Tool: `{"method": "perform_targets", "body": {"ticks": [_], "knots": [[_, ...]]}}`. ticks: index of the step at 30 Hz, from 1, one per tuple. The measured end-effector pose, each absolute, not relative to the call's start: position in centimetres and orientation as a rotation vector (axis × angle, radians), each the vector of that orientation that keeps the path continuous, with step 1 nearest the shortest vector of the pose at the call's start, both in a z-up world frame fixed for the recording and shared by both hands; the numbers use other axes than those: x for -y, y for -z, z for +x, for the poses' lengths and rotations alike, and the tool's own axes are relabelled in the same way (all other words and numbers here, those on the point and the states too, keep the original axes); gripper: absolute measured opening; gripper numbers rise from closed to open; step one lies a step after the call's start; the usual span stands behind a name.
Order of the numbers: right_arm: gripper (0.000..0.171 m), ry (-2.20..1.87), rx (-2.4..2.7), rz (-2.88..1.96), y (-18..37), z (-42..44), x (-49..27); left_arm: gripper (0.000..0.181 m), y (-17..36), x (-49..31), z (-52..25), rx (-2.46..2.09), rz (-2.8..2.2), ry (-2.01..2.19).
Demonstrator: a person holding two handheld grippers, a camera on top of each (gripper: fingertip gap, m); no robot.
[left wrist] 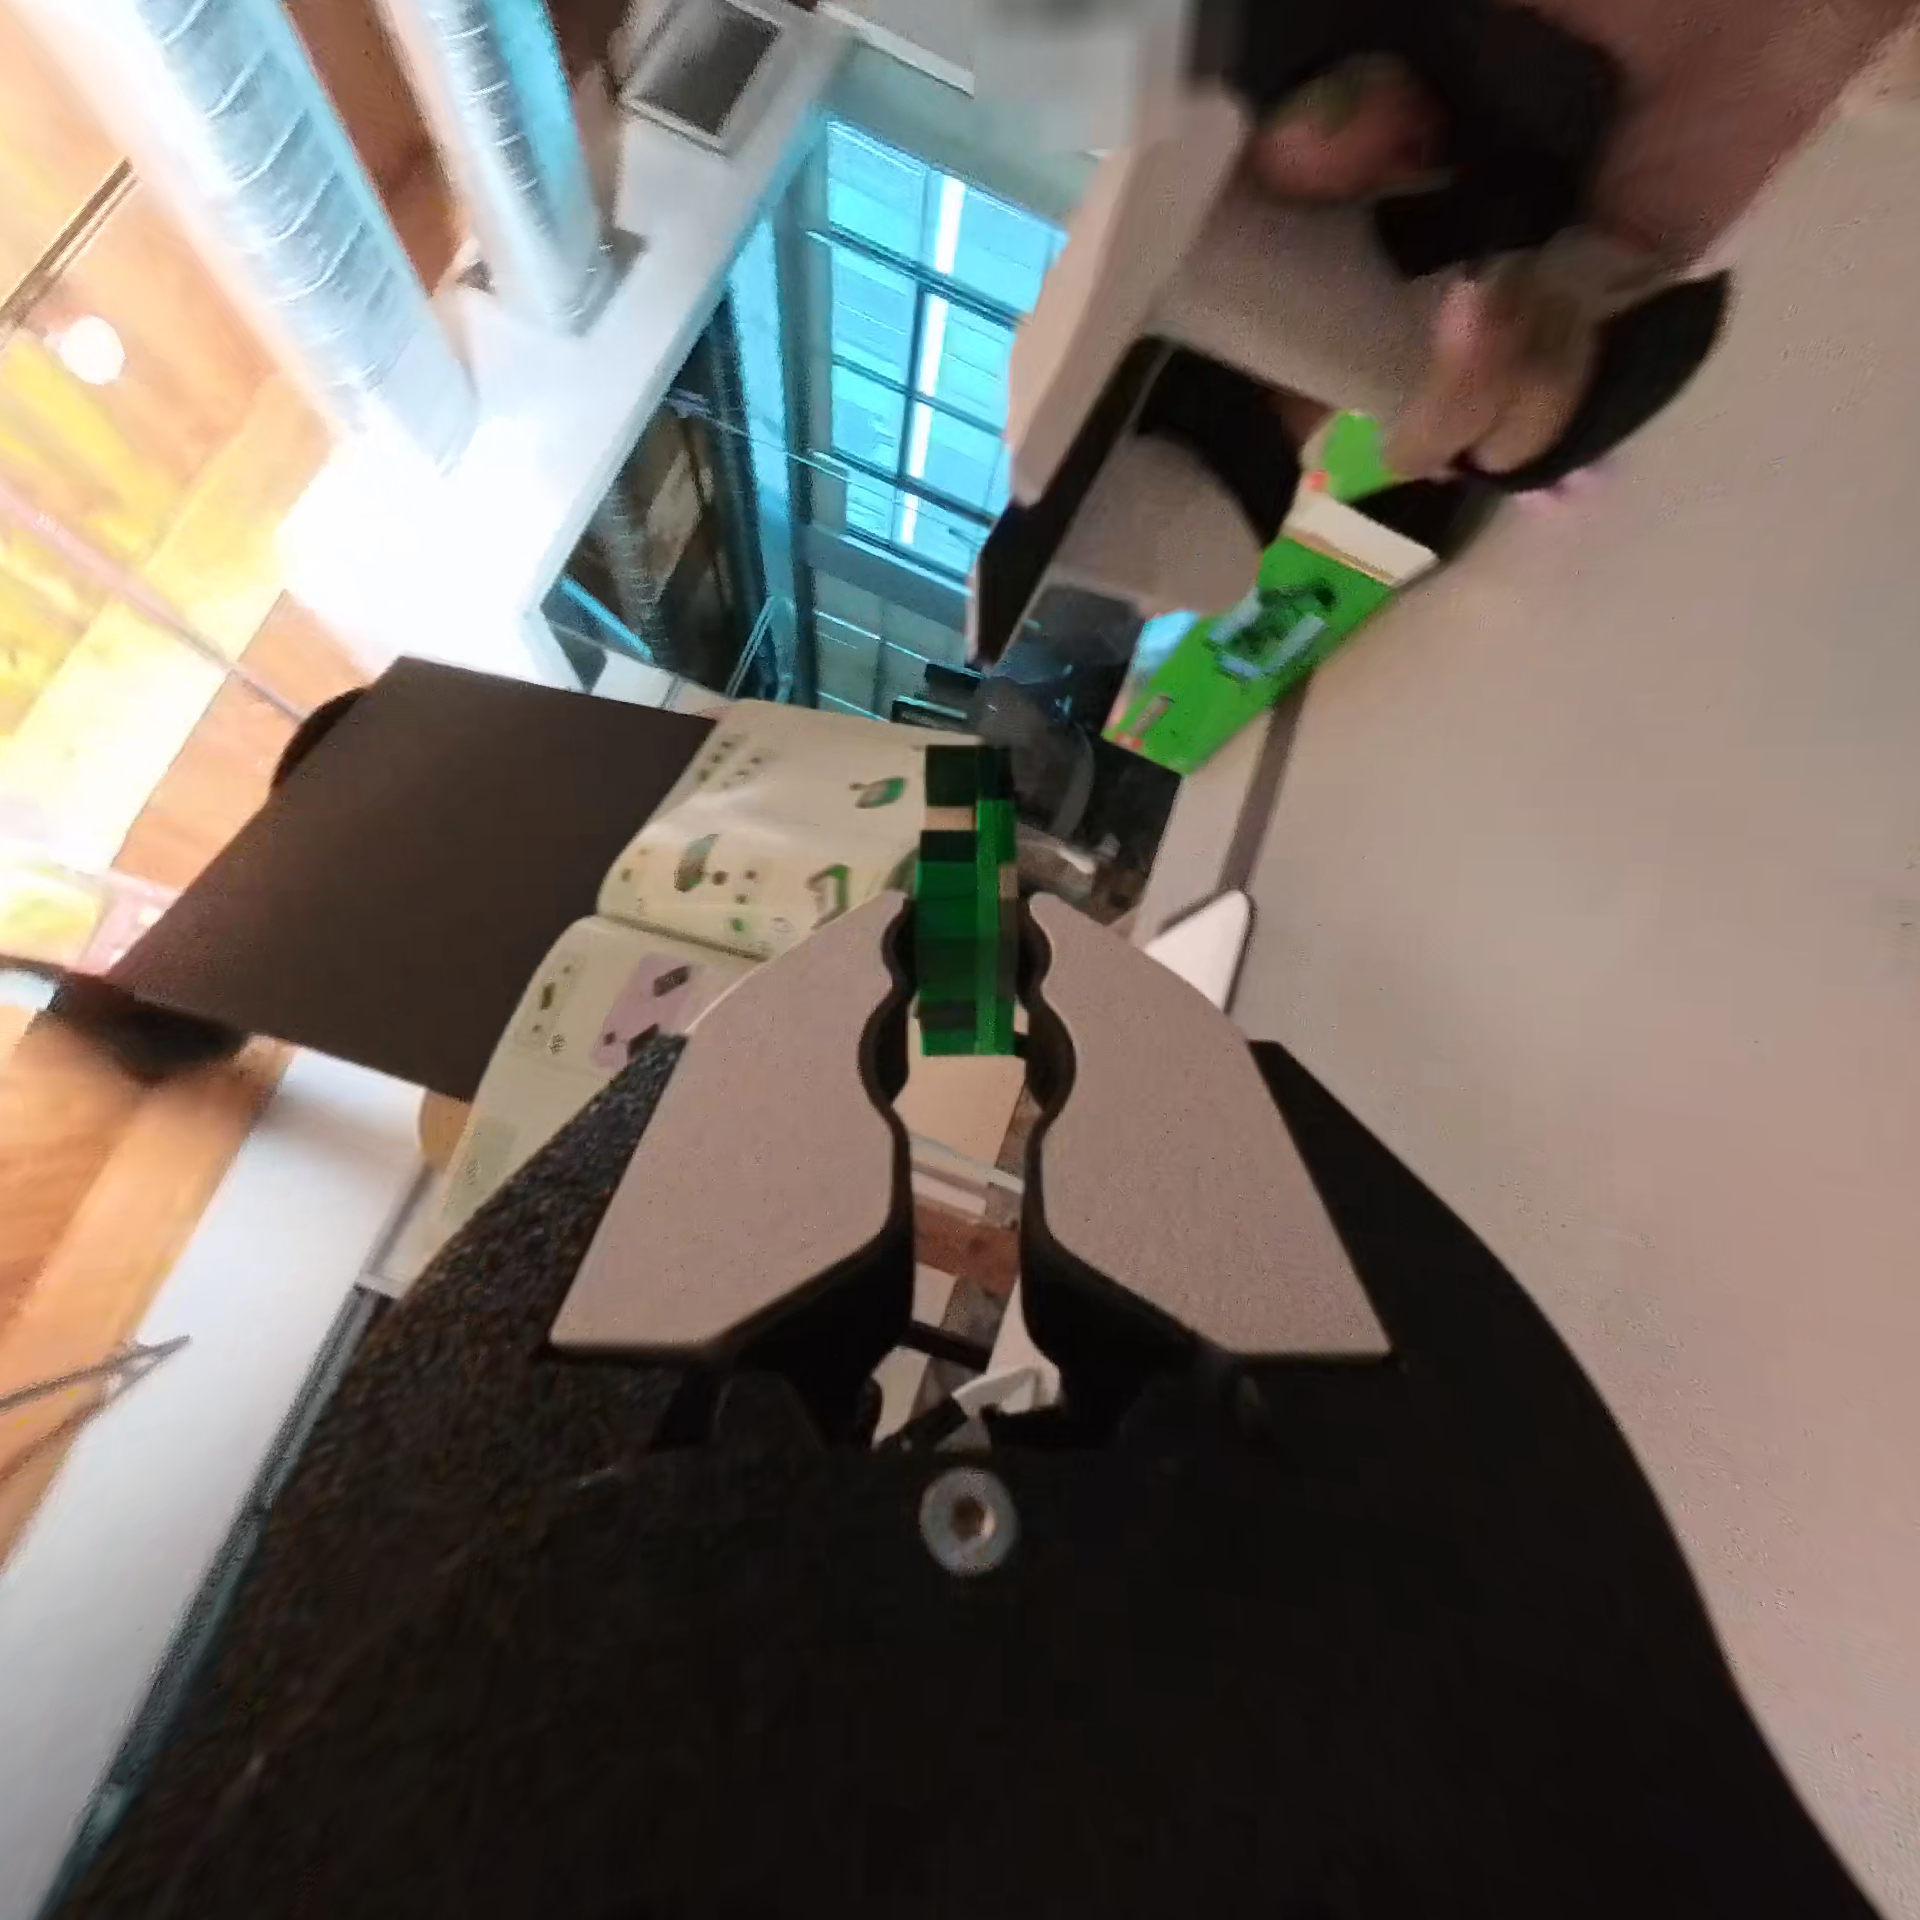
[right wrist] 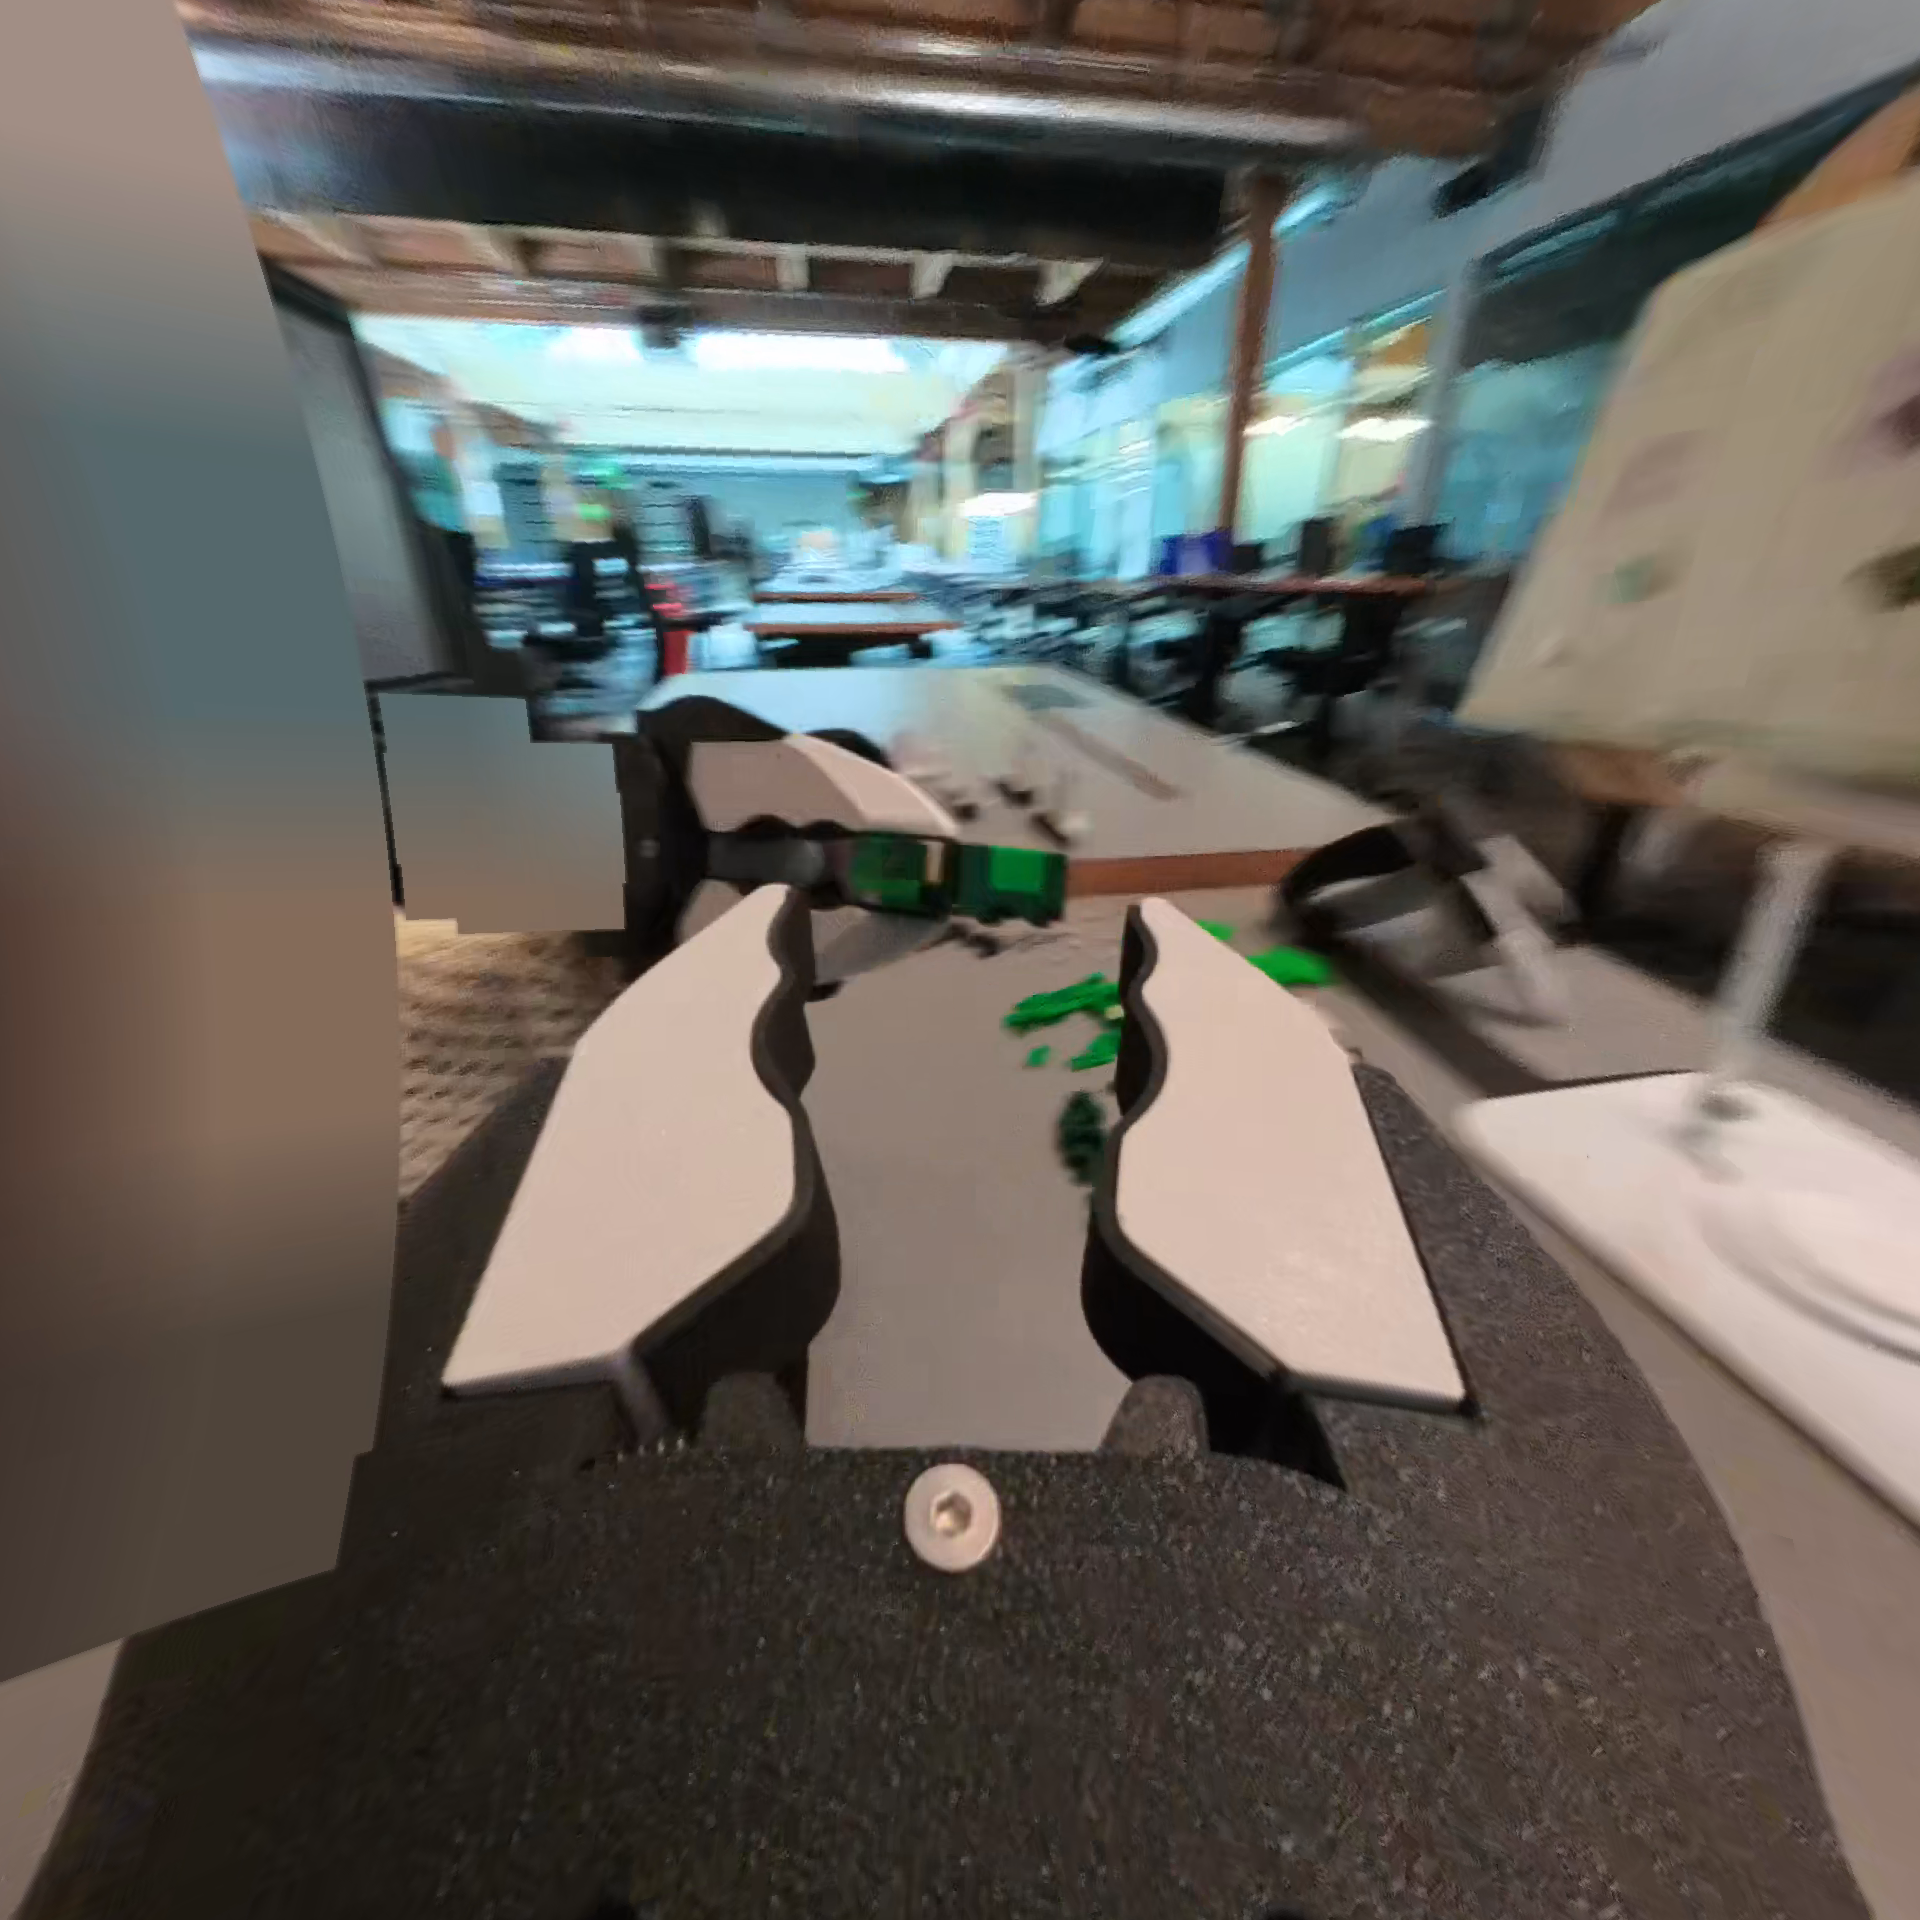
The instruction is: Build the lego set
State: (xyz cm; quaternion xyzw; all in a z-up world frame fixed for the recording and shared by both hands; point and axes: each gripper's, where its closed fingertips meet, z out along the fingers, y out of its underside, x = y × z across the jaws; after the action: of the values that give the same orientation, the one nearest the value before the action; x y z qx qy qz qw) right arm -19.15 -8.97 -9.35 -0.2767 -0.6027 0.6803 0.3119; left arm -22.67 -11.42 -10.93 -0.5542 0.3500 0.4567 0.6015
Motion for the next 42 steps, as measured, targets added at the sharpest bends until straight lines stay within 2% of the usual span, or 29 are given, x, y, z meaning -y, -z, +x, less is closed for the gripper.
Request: {"method": "perform_targets", "body": {"ticks": [4,11,23,27,29,36,42], "knots": [[0.055,-1.974,1.935,-0.746,14.1,-19.6,11.3,0.017,15.3,11.6,-21.8,-0.892,-1.372,-1.039],[0.055,-1.922,2.120,-0.629,17.7,-19.6,12.5,0.017,19.3,12.4,-20.1,-0.986,-1.449,-0.939],[0.054,-1.776,2.401,-0.630,21.1,-18.8,13.7,0.017,20.0,12.2,-18.7,-1.048,-1.438,-0.862],[0.040,-1.762,2.400,-0.627,21.2,-18.8,13.7,0.017,20.0,12.3,-18.6,-1.053,-1.435,-0.851],[0.039,-1.759,2.405,-0.634,21.3,-18.8,13.6,0.018,20.1,12.2,-18.6,-1.051,-1.441,-0.853],[0.039,-1.710,2.317,-0.582,20.9,-19.1,12.8,0.055,19.8,12.3,-19.6,-0.889,-1.549,-0.672],[0.038,-1.714,2.254,-0.531,20.3,-19.0,12.7,0.067,19.5,12.5,-19.6,-0.680,-1.662,-0.292]]}}
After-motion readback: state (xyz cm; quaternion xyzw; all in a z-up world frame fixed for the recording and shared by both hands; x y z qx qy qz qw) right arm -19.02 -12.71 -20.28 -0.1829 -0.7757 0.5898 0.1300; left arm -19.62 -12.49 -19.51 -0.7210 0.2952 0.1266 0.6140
